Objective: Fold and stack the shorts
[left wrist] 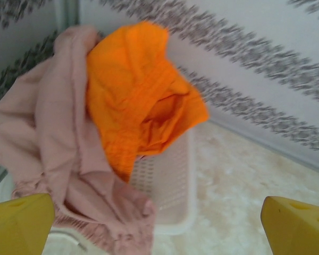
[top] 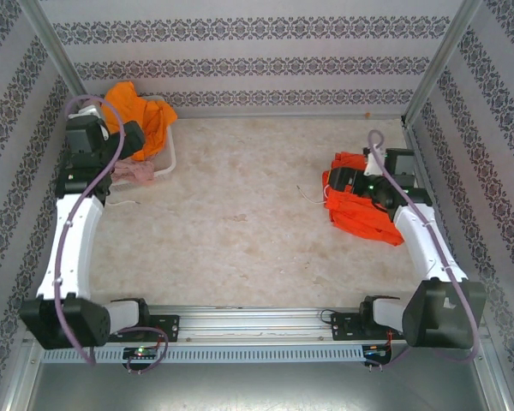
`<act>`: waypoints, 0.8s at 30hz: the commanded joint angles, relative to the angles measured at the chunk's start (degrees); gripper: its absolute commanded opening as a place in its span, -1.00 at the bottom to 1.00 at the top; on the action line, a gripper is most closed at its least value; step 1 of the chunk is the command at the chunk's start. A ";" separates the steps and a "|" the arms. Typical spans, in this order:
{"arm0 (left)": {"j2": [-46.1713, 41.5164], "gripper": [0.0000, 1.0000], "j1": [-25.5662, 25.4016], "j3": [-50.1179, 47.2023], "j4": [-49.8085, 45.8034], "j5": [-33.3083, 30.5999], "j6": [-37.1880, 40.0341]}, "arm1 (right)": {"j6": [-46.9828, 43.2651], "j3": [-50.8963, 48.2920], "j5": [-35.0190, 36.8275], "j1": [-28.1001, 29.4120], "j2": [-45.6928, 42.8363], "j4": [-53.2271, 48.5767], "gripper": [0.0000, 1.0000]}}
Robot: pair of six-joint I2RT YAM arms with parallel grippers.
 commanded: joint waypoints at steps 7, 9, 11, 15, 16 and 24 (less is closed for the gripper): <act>15.22 0.82 3.51 3.96 -3.37 4.38 -6.12 | -4.93 -0.85 11.06 6.33 11.78 -4.11 0.95; 18.40 0.72 3.72 4.61 -3.16 3.80 -7.39 | -5.97 0.38 11.54 6.73 14.91 -6.23 0.96; 20.90 0.68 3.81 5.72 -3.44 2.49 -7.76 | -6.96 1.10 13.06 7.24 17.43 -7.79 0.95; 24.96 0.39 3.90 8.56 -4.30 0.76 -7.88 | -9.00 2.56 18.86 7.93 21.51 -10.15 0.96; 25.69 0.29 3.99 9.05 -4.13 0.73 -7.94 | -9.69 3.16 20.41 8.01 22.32 -10.93 0.95; 27.99 -0.77 3.99 12.06 -4.09 2.29 -8.86 | -12.40 6.65 32.33 8.04 27.21 -16.04 0.96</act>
